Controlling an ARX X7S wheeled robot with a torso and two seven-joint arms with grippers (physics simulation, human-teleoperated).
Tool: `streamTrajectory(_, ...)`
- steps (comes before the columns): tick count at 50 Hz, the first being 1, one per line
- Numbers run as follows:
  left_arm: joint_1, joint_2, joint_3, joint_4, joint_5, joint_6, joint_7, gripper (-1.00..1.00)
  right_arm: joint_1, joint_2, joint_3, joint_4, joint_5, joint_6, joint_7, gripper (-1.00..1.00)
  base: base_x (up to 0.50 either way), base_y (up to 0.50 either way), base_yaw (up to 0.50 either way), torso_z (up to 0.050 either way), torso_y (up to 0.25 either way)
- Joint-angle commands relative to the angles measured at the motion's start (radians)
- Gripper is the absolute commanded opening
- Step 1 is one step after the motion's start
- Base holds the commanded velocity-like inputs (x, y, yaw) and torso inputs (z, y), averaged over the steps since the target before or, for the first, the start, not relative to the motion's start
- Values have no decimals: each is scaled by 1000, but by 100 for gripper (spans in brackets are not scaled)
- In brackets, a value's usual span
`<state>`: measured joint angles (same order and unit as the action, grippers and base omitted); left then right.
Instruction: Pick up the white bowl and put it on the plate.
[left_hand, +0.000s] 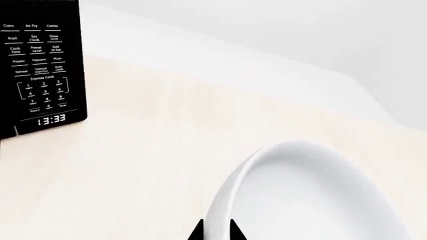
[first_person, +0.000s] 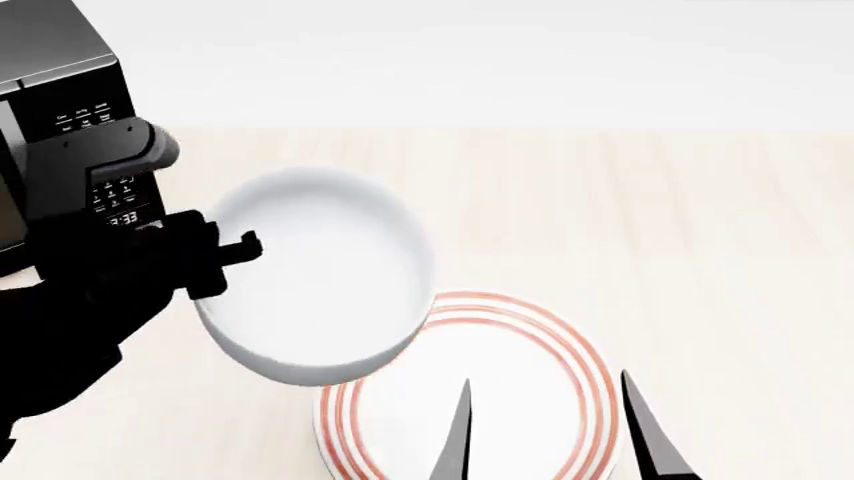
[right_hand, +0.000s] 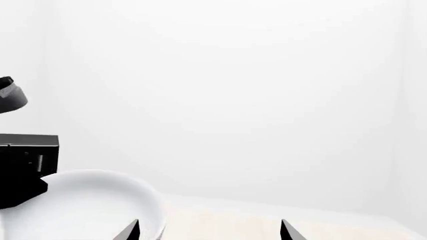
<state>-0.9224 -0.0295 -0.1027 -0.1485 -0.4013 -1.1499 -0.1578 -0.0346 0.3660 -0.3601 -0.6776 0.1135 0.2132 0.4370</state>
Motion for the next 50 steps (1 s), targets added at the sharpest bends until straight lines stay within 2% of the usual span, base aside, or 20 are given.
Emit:
streamTrajectory(1, -62, 23, 60, -174, -130, 121, -129, -100, 1, -19, 19, 7, -24, -8, -17, 100, 0, 0, 0, 0, 0)
streamTrajectory(17, -168, 24, 153, -492, -329, 348, -194, -100, 5, -18, 11, 15, -23, -9, -14, 100, 0, 0, 0, 0, 1)
streamTrajectory(43, -196, 27, 585, -647, -678, 577, -238, -100, 0, -8, 15, 8, -16, -13, -2, 100, 0, 0, 0, 0, 1)
streamTrajectory(50, -197, 22, 652, -665, -739, 617, -238, -100, 6, -8, 14, 18, -9, -17, -5, 100, 0, 0, 0, 0, 0)
